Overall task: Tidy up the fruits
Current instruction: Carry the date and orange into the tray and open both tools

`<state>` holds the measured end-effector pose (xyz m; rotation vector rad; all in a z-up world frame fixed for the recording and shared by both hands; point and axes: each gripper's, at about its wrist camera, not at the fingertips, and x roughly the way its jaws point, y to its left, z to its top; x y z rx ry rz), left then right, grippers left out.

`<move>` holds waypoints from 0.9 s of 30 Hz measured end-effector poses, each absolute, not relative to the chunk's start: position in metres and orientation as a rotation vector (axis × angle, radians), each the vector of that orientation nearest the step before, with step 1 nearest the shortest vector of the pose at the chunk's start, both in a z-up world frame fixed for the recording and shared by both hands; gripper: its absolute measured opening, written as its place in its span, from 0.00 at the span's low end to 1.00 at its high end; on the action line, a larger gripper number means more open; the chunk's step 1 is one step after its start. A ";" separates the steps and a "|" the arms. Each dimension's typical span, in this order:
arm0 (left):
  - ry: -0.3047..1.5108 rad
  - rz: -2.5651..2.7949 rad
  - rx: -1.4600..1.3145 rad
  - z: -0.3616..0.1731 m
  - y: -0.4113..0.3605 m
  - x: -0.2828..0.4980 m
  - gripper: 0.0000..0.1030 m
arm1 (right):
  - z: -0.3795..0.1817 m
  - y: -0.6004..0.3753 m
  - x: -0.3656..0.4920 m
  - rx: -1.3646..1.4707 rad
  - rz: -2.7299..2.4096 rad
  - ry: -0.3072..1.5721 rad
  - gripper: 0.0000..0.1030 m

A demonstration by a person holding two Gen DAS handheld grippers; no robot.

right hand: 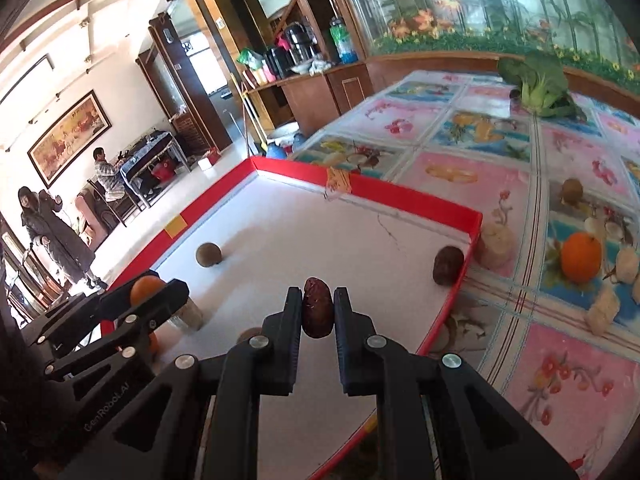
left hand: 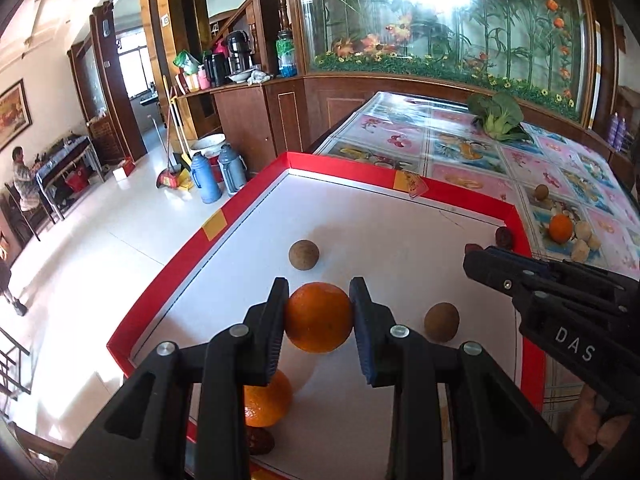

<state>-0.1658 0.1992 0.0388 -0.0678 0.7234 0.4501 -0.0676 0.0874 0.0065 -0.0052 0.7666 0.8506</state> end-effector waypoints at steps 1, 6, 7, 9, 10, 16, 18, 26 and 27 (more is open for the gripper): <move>0.724 0.448 -0.067 0.039 0.199 -0.166 0.32 | 0.005 0.087 -0.067 -0.004 0.846 0.782 0.13; 0.728 0.453 -0.043 0.040 0.194 -0.164 0.32 | 0.003 0.088 -0.069 -0.017 0.844 0.794 0.13; 0.726 0.456 -0.040 0.040 0.194 -0.164 0.32 | 0.002 0.088 -0.068 -0.017 0.845 0.801 0.13; 0.726 0.468 -0.035 0.041 0.194 -0.163 0.33 | 0.002 0.088 -0.068 -0.019 0.844 0.801 0.14; 0.727 0.472 -0.034 0.041 0.195 -0.162 0.33 | 0.001 0.088 -0.067 -0.020 0.844 0.802 0.14; 0.724 0.487 -0.037 0.038 0.196 -0.159 0.34 | 0.000 0.088 -0.066 -0.025 0.844 0.804 0.14; 0.725 0.488 -0.033 0.037 0.195 -0.159 0.38 | 0.000 0.088 -0.066 -0.026 0.845 0.805 0.14; 0.702 0.487 -0.020 0.038 0.190 -0.159 0.63 | 0.003 0.086 -0.070 -0.020 0.866 0.820 0.21; 0.696 0.491 -0.018 0.040 0.190 -0.160 0.64 | 0.004 0.085 -0.069 -0.010 0.869 0.822 0.23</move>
